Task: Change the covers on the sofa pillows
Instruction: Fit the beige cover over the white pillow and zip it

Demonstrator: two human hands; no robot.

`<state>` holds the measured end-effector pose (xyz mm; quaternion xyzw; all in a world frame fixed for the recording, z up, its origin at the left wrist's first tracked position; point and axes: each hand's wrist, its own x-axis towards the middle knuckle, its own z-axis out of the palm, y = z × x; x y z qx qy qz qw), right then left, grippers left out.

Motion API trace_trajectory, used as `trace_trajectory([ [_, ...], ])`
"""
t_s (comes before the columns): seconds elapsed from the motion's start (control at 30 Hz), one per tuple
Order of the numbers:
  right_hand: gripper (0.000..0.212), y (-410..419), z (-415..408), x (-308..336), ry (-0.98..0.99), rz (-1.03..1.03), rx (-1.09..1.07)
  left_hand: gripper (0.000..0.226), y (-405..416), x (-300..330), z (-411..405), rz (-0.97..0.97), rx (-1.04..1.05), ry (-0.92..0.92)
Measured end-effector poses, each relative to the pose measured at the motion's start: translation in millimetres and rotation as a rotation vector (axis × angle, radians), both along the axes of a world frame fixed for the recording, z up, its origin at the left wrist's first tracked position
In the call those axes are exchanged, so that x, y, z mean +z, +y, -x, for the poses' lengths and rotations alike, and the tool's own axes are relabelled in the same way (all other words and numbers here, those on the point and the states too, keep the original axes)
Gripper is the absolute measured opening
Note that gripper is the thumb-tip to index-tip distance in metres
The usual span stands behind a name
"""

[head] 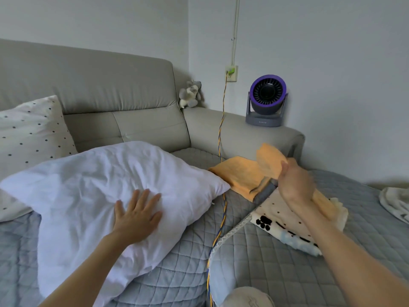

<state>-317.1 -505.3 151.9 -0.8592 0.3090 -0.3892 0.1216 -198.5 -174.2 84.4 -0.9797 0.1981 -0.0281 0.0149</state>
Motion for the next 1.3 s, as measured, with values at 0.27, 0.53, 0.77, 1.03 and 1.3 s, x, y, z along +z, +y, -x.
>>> trace_trajectory([
  [0.27,0.033,115,-25,94,-0.670,-0.766,0.706,0.059,40,83,33,1.077,-0.063,0.379],
  [0.53,0.024,266,-64,121,-0.522,-1.343,1.216,0.069,172,138,75,1.667,0.124,0.103],
  [0.77,0.031,399,-104,98,-0.001,-1.161,1.327,0.019,294,140,102,1.667,0.462,-0.320],
  [1.03,0.040,498,-90,36,0.474,-1.100,1.645,0.035,344,116,104,1.069,0.688,-0.300],
  [1.3,0.013,535,-93,-10,0.306,-0.780,1.687,0.025,356,107,91,1.267,0.507,-0.248],
])
